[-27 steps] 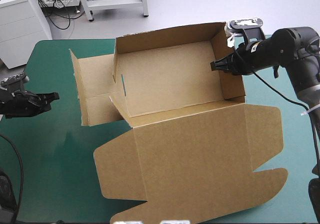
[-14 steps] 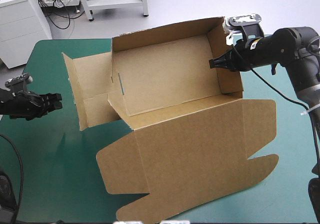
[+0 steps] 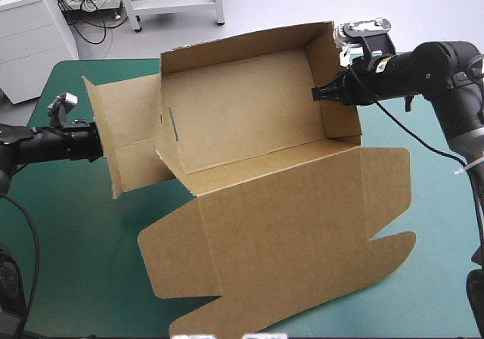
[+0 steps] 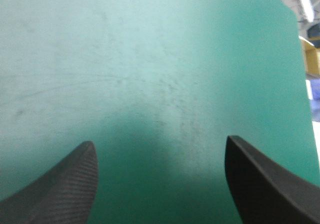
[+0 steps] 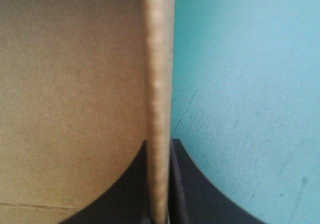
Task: Fold the box
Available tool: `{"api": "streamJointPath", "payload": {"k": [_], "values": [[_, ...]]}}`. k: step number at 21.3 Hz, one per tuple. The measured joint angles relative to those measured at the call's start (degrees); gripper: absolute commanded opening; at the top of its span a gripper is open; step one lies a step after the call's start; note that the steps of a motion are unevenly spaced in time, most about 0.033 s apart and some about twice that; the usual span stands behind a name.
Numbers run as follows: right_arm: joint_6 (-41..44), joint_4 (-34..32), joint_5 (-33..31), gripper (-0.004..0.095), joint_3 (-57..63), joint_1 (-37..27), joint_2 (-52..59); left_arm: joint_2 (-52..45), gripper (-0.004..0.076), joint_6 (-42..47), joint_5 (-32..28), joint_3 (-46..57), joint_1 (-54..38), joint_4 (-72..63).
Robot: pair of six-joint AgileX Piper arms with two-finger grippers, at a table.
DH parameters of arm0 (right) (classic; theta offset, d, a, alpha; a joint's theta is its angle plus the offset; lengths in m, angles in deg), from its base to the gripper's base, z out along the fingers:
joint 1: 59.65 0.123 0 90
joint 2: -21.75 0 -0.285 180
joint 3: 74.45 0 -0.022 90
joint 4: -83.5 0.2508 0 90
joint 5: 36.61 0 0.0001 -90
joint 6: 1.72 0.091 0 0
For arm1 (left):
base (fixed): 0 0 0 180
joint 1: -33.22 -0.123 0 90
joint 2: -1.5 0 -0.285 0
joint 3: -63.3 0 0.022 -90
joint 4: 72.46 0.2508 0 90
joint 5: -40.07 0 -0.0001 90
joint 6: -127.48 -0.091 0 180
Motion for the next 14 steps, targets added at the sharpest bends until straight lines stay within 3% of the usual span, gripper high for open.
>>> {"api": "streamJointPath", "payload": {"k": [7, 14], "values": [[0.30, -1.07, 2.83, -0.0008, 0.00, 0.00, -3.90, 0.11, 0.0512, -6.38, 5.28, 0.00, 7.71, -10.05], [2.83, -4.60, 3.07, -0.0008, 0.00, 0.00, -6.86, -1.45, 0.0512, -8.62, 5.14, 0.00, 8.91, -14.88]]}}
